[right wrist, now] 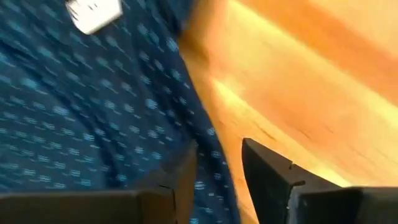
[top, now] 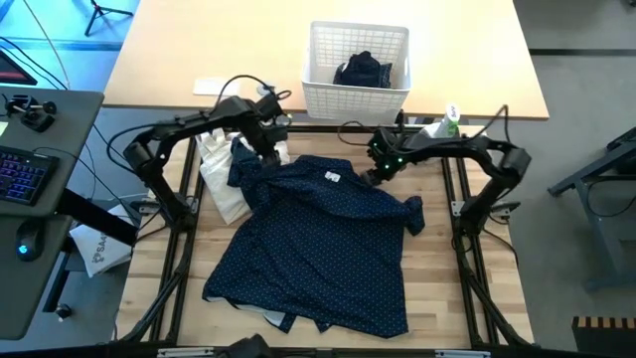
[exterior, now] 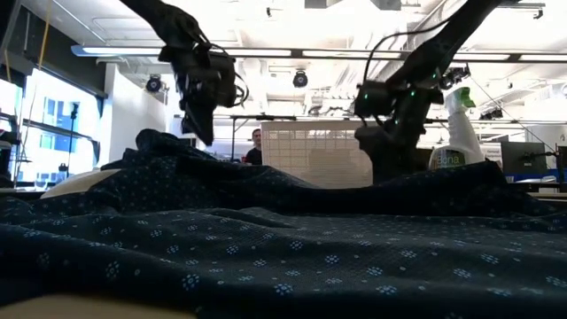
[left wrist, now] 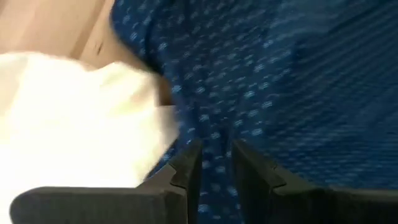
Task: Fold Laundry from Bin
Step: Fold the blue polo shirt
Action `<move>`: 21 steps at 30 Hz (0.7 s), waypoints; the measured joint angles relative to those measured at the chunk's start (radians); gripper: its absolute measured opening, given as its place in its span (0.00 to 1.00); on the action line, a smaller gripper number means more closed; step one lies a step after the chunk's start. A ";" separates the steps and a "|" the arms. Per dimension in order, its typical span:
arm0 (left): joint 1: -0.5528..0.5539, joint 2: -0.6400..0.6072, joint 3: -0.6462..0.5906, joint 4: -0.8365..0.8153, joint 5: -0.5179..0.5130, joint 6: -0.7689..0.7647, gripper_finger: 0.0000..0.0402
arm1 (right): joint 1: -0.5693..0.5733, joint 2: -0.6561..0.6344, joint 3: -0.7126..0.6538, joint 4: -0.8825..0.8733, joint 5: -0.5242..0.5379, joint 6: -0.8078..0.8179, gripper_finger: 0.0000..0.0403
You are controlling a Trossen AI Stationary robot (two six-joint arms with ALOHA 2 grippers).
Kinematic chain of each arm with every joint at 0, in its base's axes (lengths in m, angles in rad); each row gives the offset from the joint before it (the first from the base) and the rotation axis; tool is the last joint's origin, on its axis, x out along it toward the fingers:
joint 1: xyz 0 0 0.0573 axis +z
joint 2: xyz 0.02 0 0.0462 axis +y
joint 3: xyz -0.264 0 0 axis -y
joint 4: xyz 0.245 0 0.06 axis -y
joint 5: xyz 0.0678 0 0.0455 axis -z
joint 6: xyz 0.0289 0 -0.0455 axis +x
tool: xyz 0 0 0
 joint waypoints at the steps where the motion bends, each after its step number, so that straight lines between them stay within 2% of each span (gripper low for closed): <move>1: -0.005 0.000 -0.016 0.017 -0.033 0.000 0.19 | 0.005 0.016 0.000 -0.005 -0.005 -0.016 0.29; 3: -0.012 0.000 -0.044 0.063 -0.086 0.002 0.19 | 0.013 0.041 0.000 -0.005 -0.019 -0.049 0.26; 8: -0.015 0.000 -0.098 0.101 -0.061 0.045 0.17 | 0.046 0.071 0.002 -0.001 -0.020 -0.122 0.20; 11: -0.015 0.000 -0.132 0.098 -0.063 0.095 0.12 | 0.062 0.074 0.002 0.003 -0.011 -0.147 0.15; 14: -0.015 0.000 -0.146 0.095 -0.069 0.123 0.03 | 0.066 0.067 0.001 0.000 -0.011 -0.146 0.07; 16: -0.017 -0.009 -0.144 0.094 -0.072 0.131 0.02 | 0.068 0.040 -0.002 -0.014 -0.016 -0.133 0.02; 18: -0.023 -0.032 -0.126 0.085 -0.084 0.137 0.01 | 0.069 -0.023 -0.003 -0.031 -0.037 -0.121 0.02; 21: -0.027 -0.092 -0.072 0.078 -0.085 0.133 0.01 | 0.066 -0.148 -0.002 -0.075 -0.158 -0.145 0.01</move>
